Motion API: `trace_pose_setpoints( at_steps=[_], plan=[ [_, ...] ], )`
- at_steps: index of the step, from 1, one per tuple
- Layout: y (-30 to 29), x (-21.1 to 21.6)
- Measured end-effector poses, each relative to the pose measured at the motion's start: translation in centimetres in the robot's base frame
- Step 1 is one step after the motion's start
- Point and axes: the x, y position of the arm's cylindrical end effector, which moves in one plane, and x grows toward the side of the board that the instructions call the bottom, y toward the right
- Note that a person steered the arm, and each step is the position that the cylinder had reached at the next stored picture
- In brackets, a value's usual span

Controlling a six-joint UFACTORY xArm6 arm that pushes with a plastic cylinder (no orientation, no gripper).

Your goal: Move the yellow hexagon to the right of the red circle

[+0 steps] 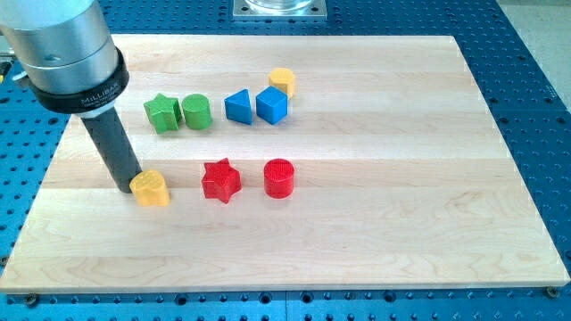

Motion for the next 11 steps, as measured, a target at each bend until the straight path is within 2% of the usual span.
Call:
trace_pose_setpoints(
  at_steps=[1,2,3,4,5,7,8,9,10,11],
  plan=[
    [-4.1,0.0],
    [-6.3,-7.3],
    [-6.0,-17.4],
    [-0.9,-24.6],
    [6.0,-23.3],
    [16.7,-17.9],
    [24.7,-17.8],
    [25.2,-21.5],
    [28.2,-16.4],
    [27.3,-7.2]
  ],
)
